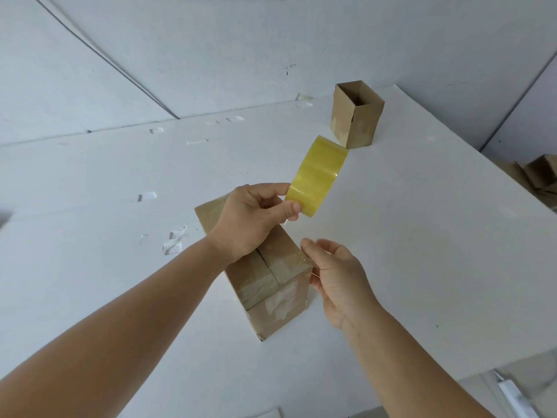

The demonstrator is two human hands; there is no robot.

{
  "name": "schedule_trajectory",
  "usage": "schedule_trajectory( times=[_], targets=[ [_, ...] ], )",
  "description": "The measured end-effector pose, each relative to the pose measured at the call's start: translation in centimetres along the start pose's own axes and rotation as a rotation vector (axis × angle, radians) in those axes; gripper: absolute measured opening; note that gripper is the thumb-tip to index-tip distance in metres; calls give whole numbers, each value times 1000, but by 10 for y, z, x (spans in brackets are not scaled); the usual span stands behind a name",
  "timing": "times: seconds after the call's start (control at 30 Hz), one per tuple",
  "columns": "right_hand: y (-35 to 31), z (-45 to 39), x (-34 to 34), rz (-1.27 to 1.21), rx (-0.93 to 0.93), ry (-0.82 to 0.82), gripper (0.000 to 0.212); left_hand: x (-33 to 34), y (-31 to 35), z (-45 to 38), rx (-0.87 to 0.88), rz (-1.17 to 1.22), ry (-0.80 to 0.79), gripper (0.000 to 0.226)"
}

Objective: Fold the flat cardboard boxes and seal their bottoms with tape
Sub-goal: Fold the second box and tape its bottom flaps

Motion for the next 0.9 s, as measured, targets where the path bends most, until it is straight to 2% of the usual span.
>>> schedule_trajectory(
  times=[0.07, 0.1, 0.17, 0.27, 0.33, 0.37, 0.53, 0.63, 0.7, 0.83, 0.9],
  targets=[
    [3, 1, -11, 79, -21, 136, 46, -1, -1, 0, 3, 9, 5, 14],
    [-1, 7, -18, 84, -84, 212, 34, -1, -2, 0, 2, 16, 10, 15],
    [-17, 26, -25, 86, -313, 256, 16, -2, -3, 0, 2, 21, 12, 15],
    [-28, 59, -2, 183, -560, -15, 38, -1, -4, -1, 2, 17, 13, 15],
    [-17, 67, 10, 255, -599, -167, 55, 0, -4, -1, -4, 19, 14, 15],
    [-12, 66, 11, 275, -602, -190, 57, 0, -4, -1, -7, 22, 16, 15],
    [9, 61, 11, 409, -584, -195, 61, 1, -3, -1, -13, 38, 42, 14],
    [34, 54, 7, 507, -469, -250, 79, 0, -3, -1, -13, 33, 49, 14],
    [42, 56, 0, 547, -433, -211, 87, 0, -2, 0, -7, 32, 47, 15],
    [37, 74, 12, 697, -704, -149, 81, 1, -2, 0, -24, 15, 54, 15],
    [41, 74, 19, 777, -724, -137, 82, 1, -2, 1, -23, -1, 55, 15]
  ],
)
Point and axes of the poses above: each hand's wrist, its own z-axis away from the middle knuckle, its own x-axis out of the palm, y = z × x, the point moved 6 cm from there along -z, towards the middle knuckle, and after that the axes turned 1 degree about -x, right-handed, at the moved point
